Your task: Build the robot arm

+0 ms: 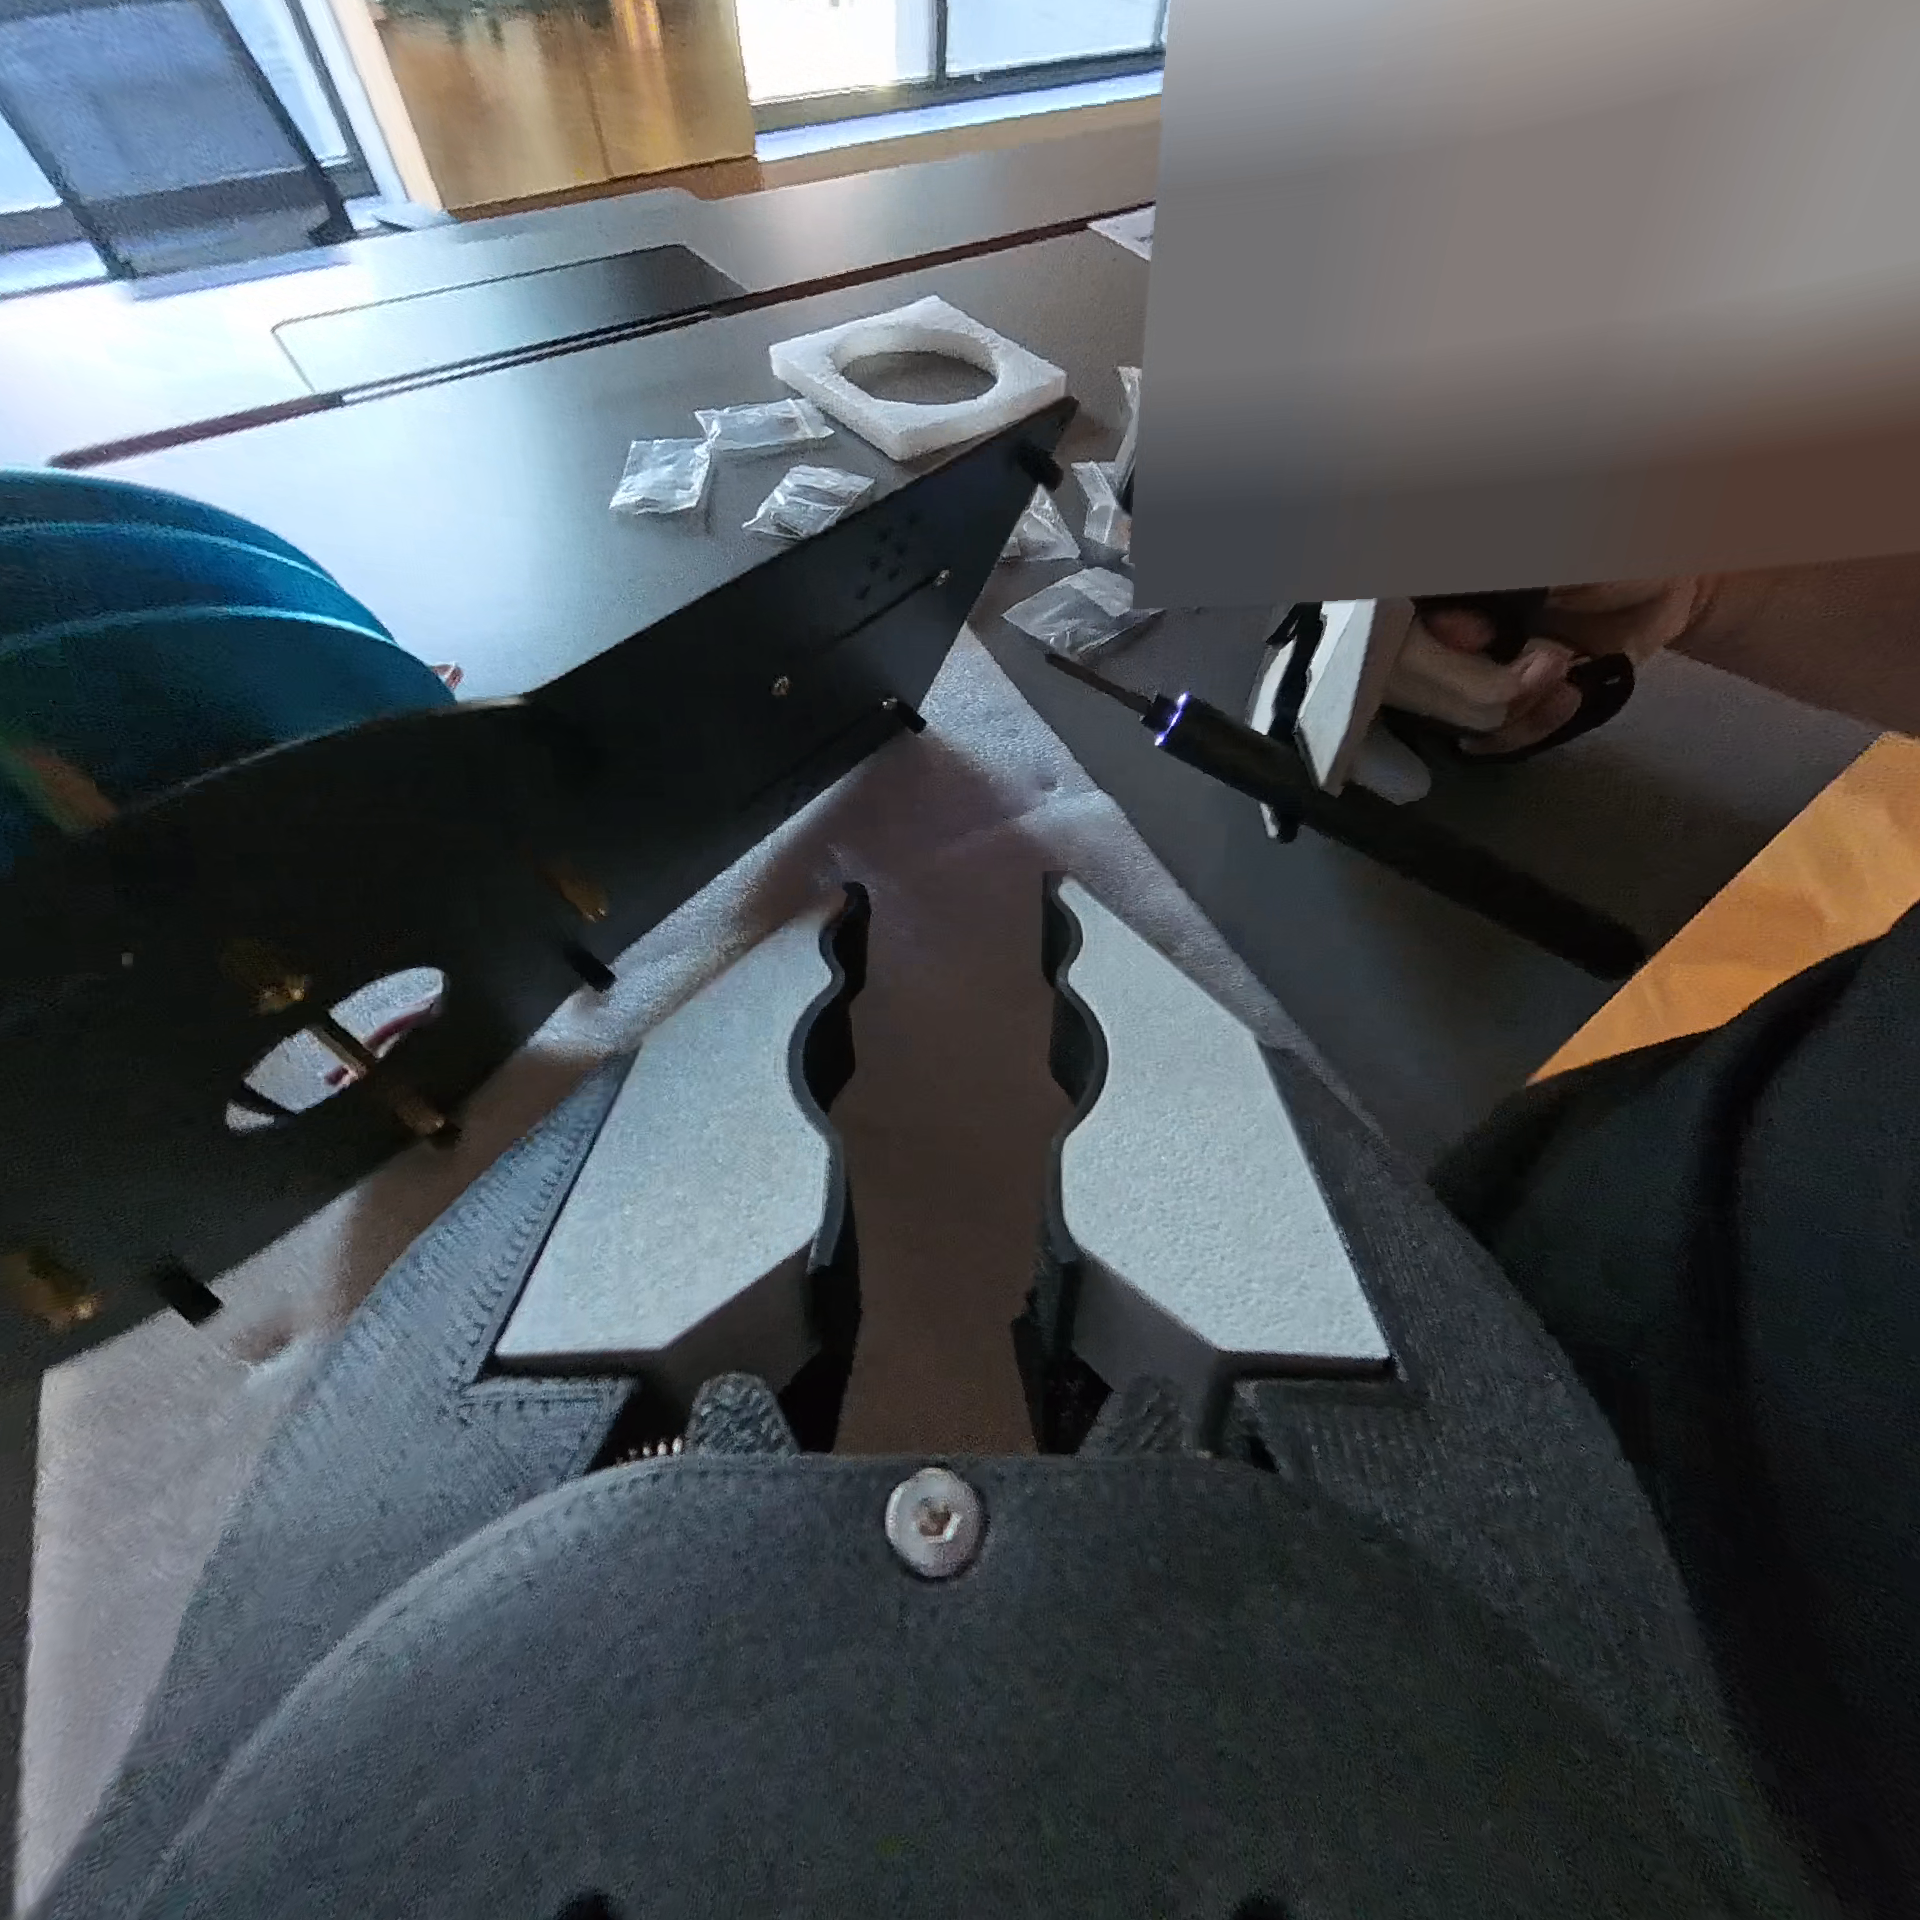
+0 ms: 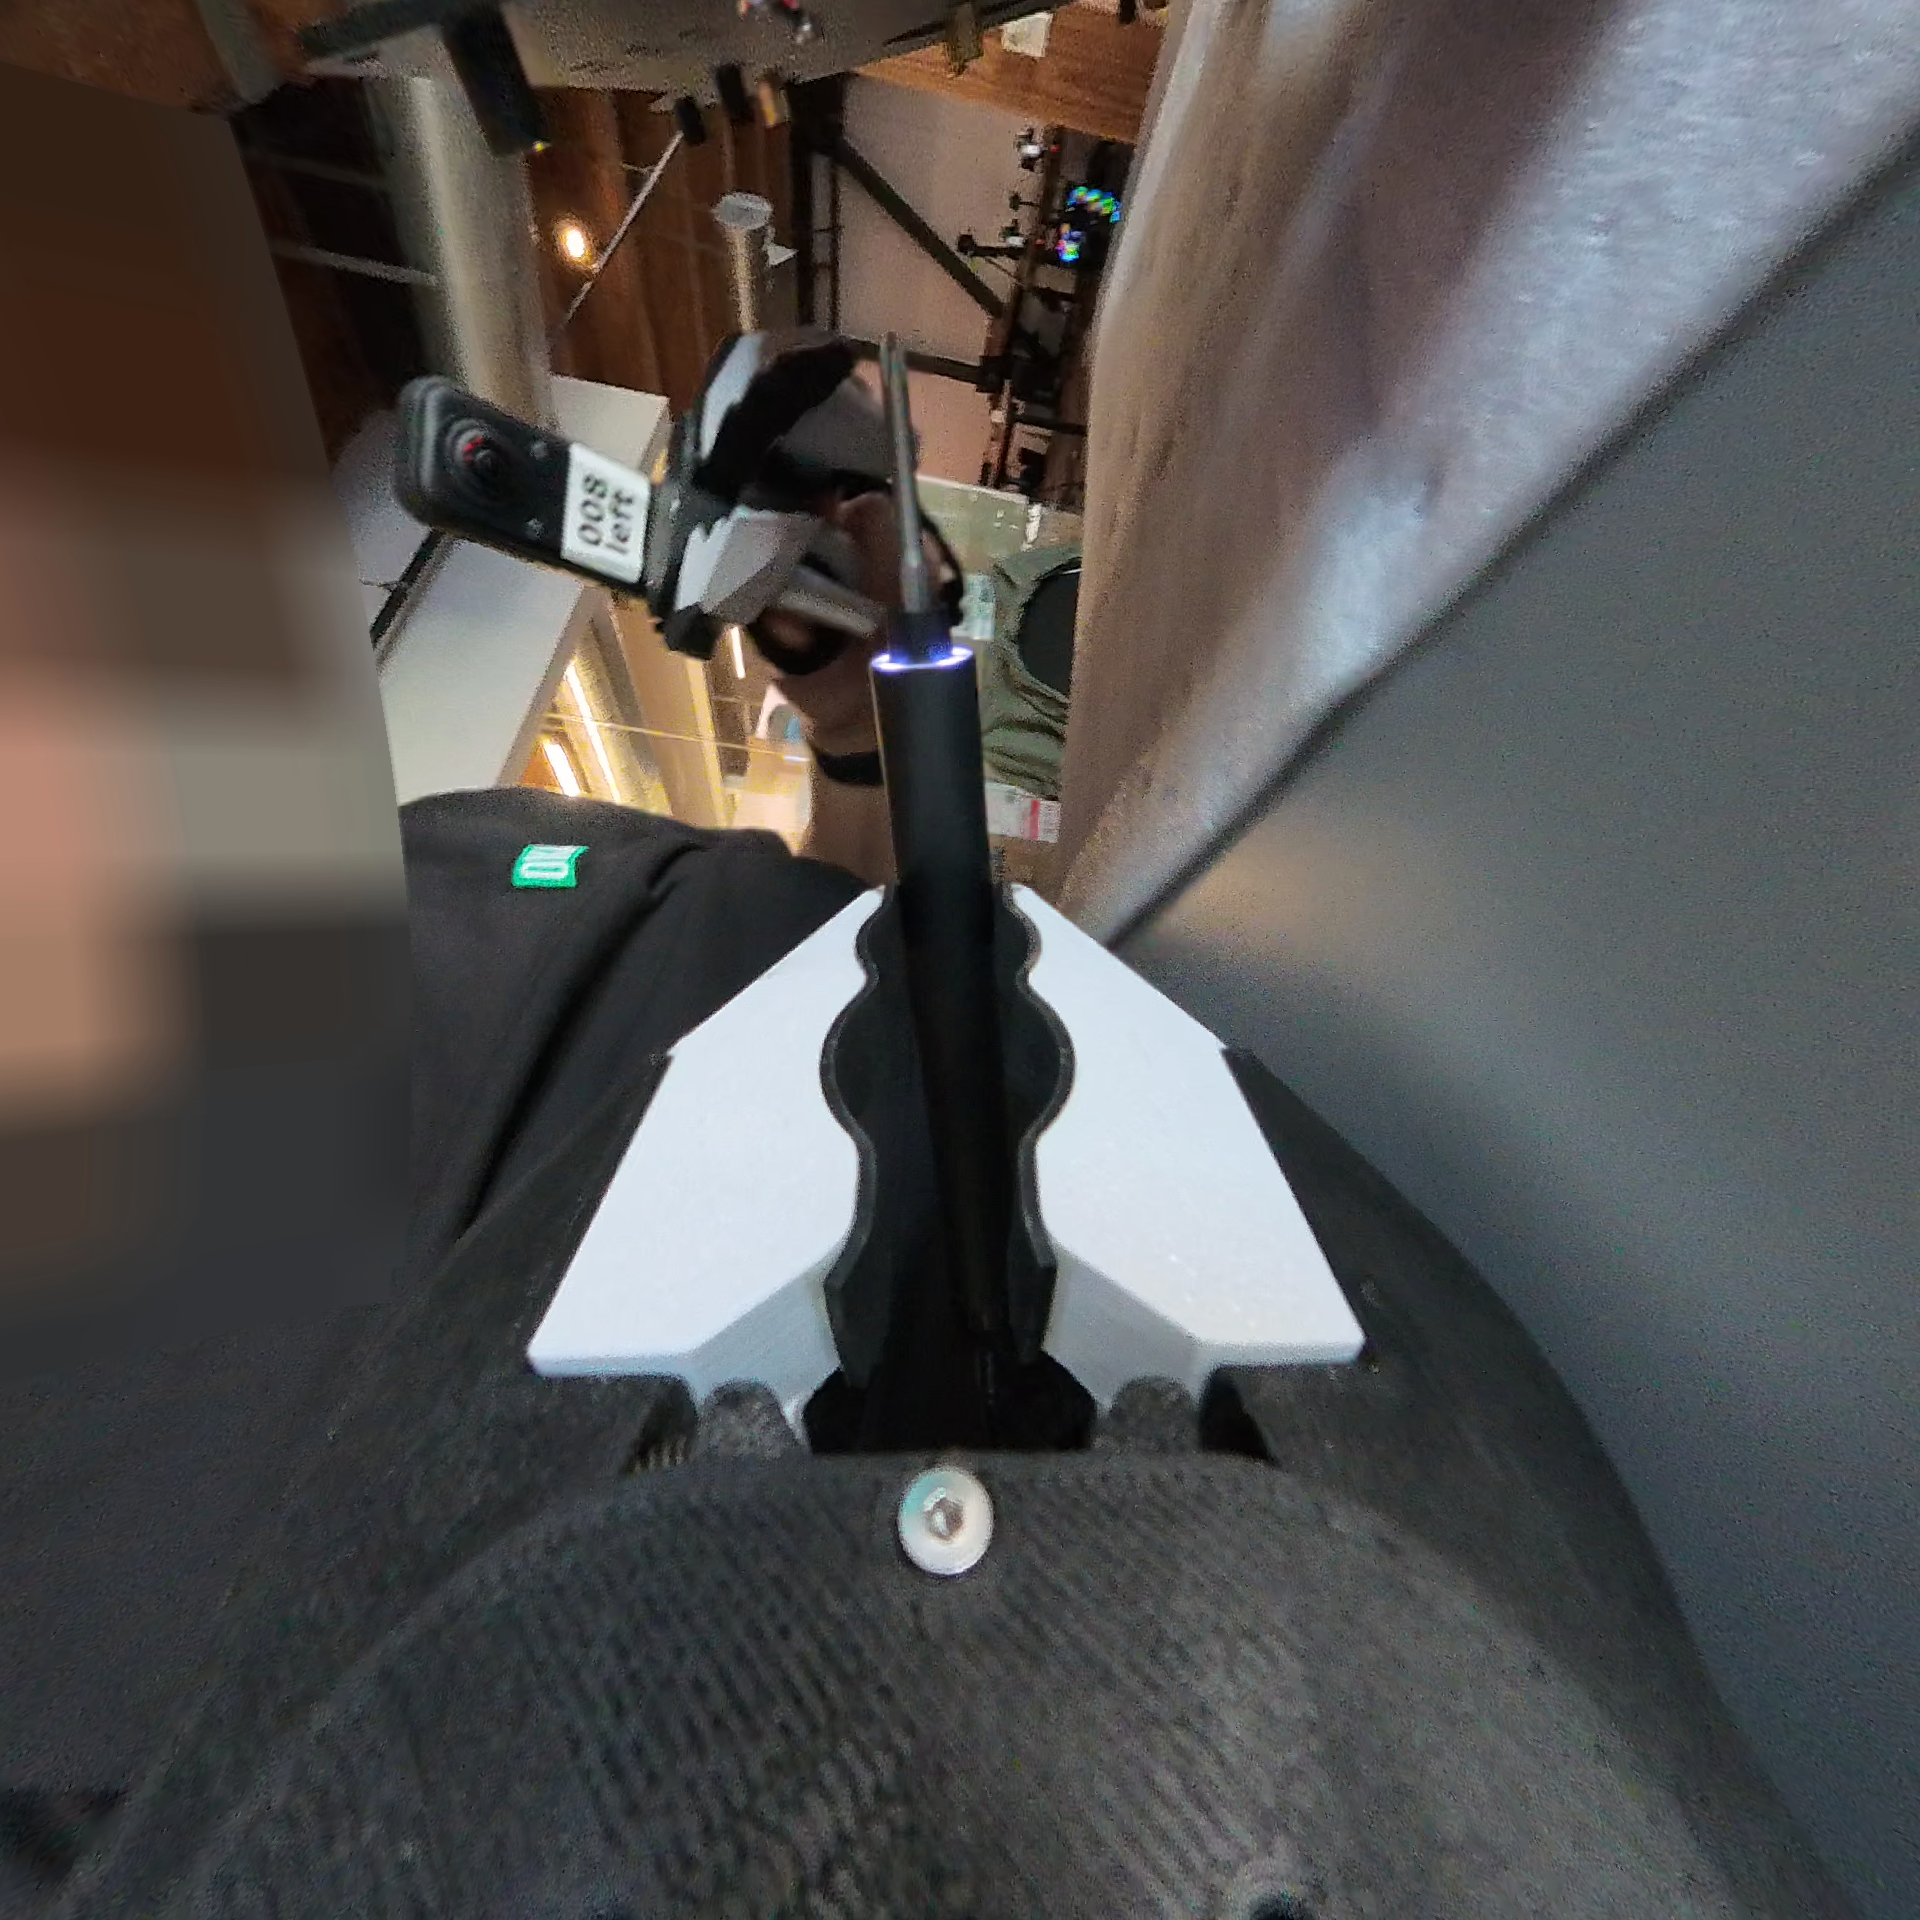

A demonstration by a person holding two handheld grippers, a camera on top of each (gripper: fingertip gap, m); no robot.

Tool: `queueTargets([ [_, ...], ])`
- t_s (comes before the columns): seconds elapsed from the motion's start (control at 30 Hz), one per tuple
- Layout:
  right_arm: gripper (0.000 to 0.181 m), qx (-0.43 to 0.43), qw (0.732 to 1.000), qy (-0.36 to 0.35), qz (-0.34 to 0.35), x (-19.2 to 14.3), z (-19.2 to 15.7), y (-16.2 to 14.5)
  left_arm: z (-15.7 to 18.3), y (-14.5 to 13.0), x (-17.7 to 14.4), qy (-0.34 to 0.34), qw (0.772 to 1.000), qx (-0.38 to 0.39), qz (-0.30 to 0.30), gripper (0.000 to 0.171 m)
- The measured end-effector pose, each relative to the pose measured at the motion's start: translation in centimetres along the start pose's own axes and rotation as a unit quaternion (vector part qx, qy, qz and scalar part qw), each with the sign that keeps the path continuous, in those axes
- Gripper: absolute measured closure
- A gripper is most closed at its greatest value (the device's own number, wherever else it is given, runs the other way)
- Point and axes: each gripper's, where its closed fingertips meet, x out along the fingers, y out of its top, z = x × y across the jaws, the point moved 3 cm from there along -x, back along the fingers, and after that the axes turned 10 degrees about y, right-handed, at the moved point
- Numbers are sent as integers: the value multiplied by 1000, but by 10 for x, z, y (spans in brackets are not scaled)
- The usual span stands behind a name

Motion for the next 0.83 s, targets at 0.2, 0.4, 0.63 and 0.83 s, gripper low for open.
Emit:
queueTargets([
  [0.2, 165, -3, 1000, 12, -4, 22, 3, 4, 3, -6, 18, -43, 999, -13, 8, 138],
  [0.4, 165, -7, 999, 27, 35, 11, -1, 8, 8, 1, 17, -37, 998, 2, 43, 140],
  [0.63, 165, -8, 999, 38, 37, 11, -2, 12, -8, 20, -1, -16, 998, 12, 53, 141],
  [0.83, 166, -18, 997, 47, 50, 33, -1, 24, -17, 67, -20, -35, 995, 26, 85, 131],
])
